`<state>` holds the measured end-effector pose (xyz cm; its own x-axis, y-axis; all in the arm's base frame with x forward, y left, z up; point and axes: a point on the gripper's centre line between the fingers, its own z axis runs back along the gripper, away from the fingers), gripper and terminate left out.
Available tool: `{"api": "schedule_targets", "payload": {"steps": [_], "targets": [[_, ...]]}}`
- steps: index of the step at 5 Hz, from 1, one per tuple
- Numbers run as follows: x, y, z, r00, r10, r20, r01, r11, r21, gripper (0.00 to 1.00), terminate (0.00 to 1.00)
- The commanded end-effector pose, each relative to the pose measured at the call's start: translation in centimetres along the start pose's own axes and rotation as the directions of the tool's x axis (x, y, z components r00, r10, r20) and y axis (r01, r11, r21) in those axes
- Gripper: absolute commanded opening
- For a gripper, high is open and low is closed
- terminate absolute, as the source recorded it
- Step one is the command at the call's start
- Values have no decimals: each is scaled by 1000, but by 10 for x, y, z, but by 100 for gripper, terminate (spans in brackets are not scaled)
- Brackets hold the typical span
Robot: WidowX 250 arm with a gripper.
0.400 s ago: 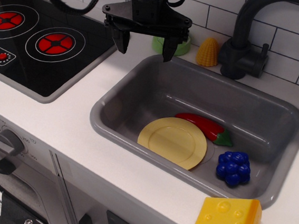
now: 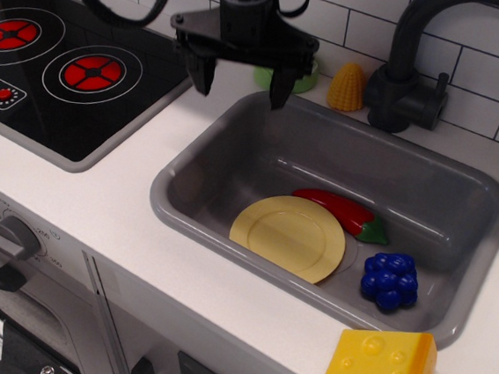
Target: Put blueberries on plate sink
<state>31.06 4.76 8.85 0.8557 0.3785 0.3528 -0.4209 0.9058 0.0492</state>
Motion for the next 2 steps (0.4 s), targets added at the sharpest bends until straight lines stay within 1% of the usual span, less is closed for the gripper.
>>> {"api": "schedule_targets", "payload": {"steps": [1,2], "targets": [[-35,-56,1,952,-300,-53,297,953,-53,100,0],[-49,-80,-10,884,-463,-67,455,884,-105,100,0]]}}
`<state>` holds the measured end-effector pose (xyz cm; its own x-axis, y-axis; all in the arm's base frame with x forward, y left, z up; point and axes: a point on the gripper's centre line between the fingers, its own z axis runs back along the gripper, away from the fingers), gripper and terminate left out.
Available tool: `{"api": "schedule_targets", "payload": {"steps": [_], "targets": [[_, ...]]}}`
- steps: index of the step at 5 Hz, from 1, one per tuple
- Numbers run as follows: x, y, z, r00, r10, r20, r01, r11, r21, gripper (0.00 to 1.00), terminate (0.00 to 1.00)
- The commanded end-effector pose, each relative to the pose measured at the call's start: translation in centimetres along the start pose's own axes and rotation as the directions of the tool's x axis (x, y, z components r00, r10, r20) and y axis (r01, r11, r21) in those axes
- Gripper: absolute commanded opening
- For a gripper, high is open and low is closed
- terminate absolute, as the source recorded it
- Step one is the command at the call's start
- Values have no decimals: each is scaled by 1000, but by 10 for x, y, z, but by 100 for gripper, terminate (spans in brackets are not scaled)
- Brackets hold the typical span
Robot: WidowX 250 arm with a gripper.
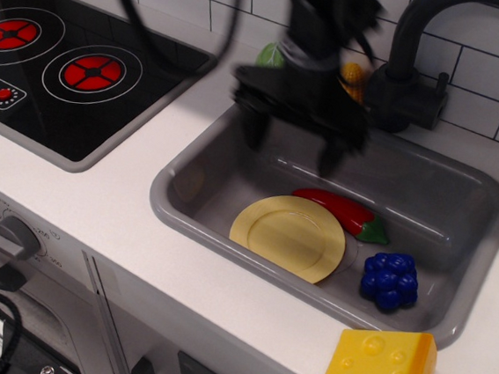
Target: Put blueberries on plate sink
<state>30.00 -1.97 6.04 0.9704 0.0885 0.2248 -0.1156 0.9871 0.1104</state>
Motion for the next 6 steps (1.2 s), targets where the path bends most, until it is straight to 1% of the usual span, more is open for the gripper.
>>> {"api": "schedule_targets", "payload": {"steps": [1,2,3,4,5,6], "targets": [[-4,-47,-12,984,-176,17,177,979,-103,100,0],[-9,-64,-11,985,-173,20,174,976,-128,100,0],[-14,-79,-16,988,-152,10,152,980,-132,100,0],[-17,-90,-16,991,-135,21,137,981,-134,100,0],[-21,-101,-25,994,-104,12,105,986,-132,100,0],[-23,-107,-29,997,-67,33,71,990,-120,100,0]]}}
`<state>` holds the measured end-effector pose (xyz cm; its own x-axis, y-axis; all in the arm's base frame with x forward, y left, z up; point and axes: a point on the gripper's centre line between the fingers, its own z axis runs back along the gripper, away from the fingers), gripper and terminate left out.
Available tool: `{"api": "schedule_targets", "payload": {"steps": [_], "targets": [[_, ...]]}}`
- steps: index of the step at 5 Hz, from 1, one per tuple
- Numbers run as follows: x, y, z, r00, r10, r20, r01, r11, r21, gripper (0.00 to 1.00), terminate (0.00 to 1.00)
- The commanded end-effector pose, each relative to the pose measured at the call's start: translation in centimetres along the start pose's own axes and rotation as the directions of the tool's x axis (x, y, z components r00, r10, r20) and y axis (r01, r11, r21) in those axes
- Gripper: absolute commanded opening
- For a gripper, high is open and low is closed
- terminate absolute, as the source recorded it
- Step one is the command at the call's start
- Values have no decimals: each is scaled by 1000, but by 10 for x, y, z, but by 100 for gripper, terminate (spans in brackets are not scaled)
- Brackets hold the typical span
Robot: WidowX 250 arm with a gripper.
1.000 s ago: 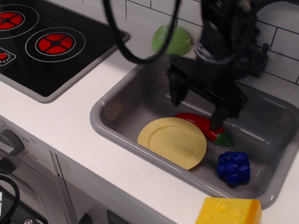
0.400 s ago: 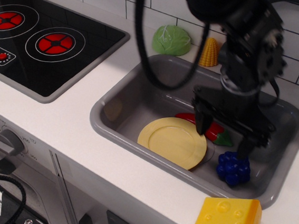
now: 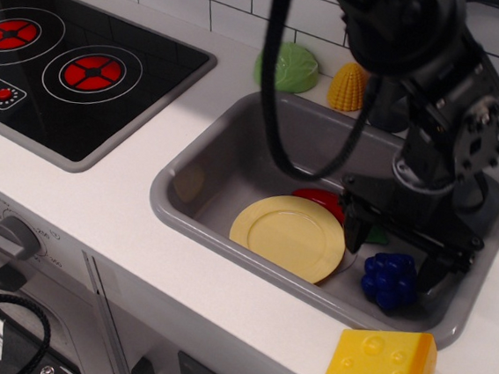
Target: Put blueberries on plate sink
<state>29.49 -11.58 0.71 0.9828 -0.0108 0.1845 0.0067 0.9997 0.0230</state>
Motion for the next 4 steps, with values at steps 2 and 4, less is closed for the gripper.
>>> {"api": "schedule_targets", "payload": {"steps": [2,4], "targets": [[1,-6,0,997,65,50,-65,998,-11,0,0],[6,-5,15,996,89,8,-89,993,-80,0,0]]}}
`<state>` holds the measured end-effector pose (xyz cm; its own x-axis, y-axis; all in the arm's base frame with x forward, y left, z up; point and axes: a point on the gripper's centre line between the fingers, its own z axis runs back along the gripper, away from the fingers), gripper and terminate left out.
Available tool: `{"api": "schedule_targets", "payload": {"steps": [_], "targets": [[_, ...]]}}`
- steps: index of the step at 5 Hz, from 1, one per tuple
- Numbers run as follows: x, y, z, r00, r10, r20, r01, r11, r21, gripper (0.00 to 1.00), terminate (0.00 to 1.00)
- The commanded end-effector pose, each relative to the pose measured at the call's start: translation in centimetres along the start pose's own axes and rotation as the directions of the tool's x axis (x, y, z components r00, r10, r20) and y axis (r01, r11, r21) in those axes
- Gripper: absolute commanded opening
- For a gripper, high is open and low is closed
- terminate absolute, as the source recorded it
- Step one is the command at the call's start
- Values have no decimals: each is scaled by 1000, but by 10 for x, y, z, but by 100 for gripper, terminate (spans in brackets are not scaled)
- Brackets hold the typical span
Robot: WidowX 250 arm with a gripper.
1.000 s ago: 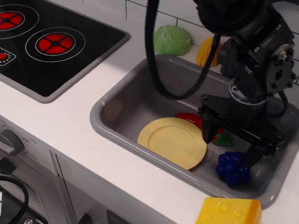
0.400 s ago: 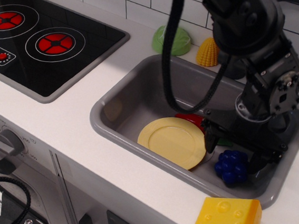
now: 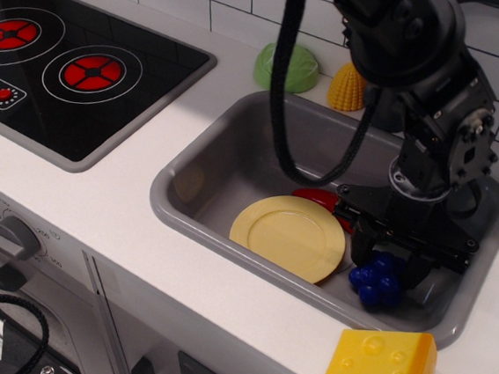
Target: Put blueberries on plate sink
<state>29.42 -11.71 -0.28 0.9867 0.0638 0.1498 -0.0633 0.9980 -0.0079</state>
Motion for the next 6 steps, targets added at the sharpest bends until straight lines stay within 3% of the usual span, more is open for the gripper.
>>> {"api": "schedule_targets", "payload": {"steps": [1,2,3,5,6], "targets": [[8,-2,43,997,37,61,-30,993,-110,0,0],[10,12,56,996,44,81,-34,992,-118,0,0],[14,36,55,993,48,112,-38,996,-83,0,0],[24,89,47,988,52,142,-49,998,-28,0,0],[25,96,39,992,12,129,-13,1000,3,0,0]]}}
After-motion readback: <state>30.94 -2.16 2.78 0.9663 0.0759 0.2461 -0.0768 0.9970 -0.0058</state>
